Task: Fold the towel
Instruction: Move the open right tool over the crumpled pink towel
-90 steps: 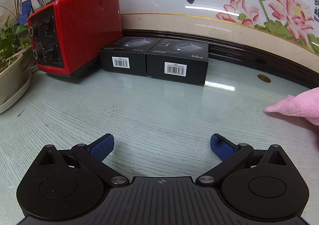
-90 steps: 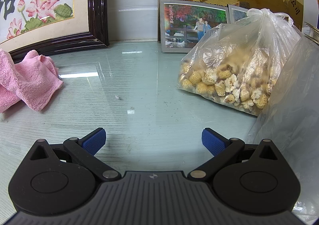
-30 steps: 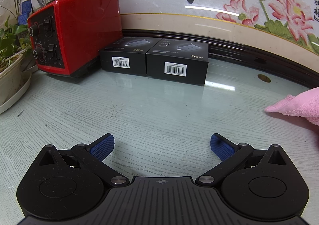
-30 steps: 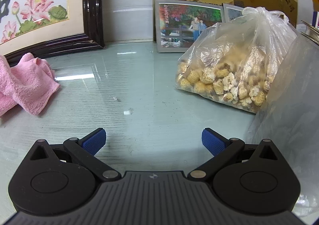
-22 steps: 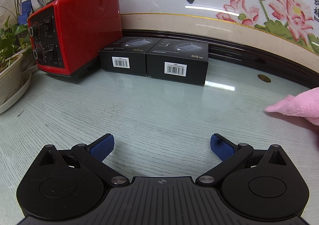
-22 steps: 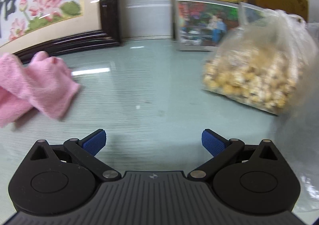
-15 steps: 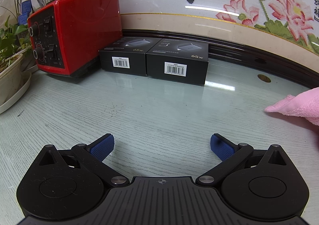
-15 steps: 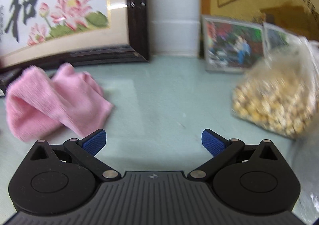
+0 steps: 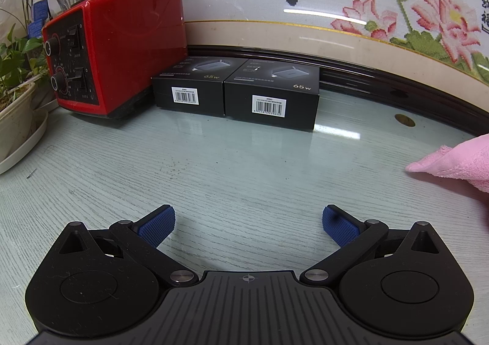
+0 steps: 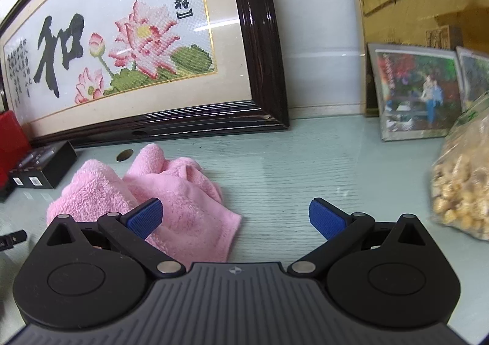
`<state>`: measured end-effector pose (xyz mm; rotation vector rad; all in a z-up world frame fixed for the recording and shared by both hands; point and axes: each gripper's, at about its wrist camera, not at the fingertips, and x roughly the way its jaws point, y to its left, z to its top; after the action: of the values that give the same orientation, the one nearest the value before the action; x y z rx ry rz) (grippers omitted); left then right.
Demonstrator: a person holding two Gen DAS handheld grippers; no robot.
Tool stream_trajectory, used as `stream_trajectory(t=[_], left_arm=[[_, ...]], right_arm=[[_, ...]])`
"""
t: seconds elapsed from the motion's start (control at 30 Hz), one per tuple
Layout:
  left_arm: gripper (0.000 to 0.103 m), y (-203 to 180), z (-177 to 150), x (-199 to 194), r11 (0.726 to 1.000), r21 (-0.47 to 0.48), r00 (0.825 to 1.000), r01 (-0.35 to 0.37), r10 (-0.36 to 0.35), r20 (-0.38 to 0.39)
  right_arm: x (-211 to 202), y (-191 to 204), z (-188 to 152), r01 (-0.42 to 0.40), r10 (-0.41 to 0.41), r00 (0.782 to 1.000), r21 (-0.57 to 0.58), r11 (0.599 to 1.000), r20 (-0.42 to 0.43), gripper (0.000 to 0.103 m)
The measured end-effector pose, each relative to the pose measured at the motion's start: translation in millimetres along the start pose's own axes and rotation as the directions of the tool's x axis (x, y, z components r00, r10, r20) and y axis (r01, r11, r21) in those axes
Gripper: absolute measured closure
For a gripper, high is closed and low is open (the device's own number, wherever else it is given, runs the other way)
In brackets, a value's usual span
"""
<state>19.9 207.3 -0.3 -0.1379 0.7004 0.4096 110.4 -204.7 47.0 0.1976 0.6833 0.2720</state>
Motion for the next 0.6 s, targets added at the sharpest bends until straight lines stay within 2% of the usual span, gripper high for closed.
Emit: stream_trajectory(t=[0.13,0.3,0.4,0.6], left_arm=[[0.0,0,0,0,1.0,0.0,1.0,0.0,0.0,0.0],[0.0,0,0,0,1.0,0.0,1.0,0.0,0.0,0.0],[0.0,0,0,0,1.0,0.0,1.0,0.0,0.0,0.0],[0.0,0,0,0,1.0,0.0,1.0,0.0,0.0,0.0]], right_arm=[[3,-8,-4,-0.053,0.053,0.999,0.027,0.998,-0.005,0.0],[0,0,-8,-0.146,0.146,0.989,-0.001,0.989,0.009,0.0],[-4,9,-11,-0.173,0.174,0.984,-0.041,0.984,0.029,0.0],[-7,10,-12,-0.235,0.237,0.97,-0.039,0.971,0.055,0.0]])
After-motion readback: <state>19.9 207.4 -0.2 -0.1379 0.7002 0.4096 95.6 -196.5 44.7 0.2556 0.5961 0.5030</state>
